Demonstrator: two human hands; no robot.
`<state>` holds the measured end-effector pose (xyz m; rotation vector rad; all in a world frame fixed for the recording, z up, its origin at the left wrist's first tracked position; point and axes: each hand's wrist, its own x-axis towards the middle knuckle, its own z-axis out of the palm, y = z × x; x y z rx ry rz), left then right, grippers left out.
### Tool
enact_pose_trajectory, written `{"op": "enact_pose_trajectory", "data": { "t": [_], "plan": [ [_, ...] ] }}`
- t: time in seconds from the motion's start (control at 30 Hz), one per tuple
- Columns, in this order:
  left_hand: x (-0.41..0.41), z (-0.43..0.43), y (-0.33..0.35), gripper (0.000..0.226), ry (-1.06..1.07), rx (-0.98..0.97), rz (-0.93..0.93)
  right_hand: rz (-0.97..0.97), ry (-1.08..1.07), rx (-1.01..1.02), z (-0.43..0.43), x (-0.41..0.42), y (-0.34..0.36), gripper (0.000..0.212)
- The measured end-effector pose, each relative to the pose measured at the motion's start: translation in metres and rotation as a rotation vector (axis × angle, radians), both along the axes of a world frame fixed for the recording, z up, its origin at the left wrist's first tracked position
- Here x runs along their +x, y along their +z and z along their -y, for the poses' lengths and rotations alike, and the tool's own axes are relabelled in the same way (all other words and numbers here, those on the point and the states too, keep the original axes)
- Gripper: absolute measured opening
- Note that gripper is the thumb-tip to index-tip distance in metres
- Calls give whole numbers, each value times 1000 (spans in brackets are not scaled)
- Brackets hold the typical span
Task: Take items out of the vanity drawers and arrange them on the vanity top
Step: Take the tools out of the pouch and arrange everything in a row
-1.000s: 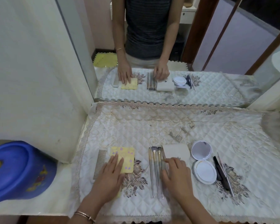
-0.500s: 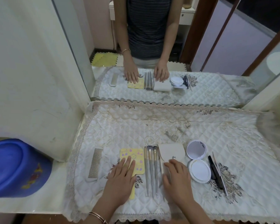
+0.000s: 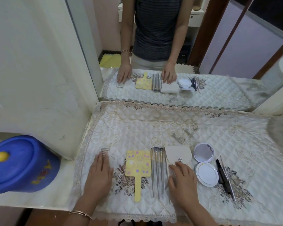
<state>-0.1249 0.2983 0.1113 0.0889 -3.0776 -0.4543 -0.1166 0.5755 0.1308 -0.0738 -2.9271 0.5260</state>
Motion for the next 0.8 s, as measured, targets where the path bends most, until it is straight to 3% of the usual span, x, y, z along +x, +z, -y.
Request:
{"op": "enact_pose_trajectory", "data": {
  "t": [0.2,0.4,0.5,0.63,0.8],
  "plan": [
    [8,-2,6,58,-3,49,219,41,-8,-33,0,1,-1,46],
    [14,-11,0,60,-187,111,239,43,-35,-59,3,2,-1,49],
    [20,-24,-18,78,-182,18,-46,51,-33,-70,3,2,1,52],
    [21,-34,-7,57,-157,64,204,69,-18,-84,2,2,2,55],
    [23,-33,1,53,-137,40,191,76,-8,-69,0,2,-1,51]
  ]
}}
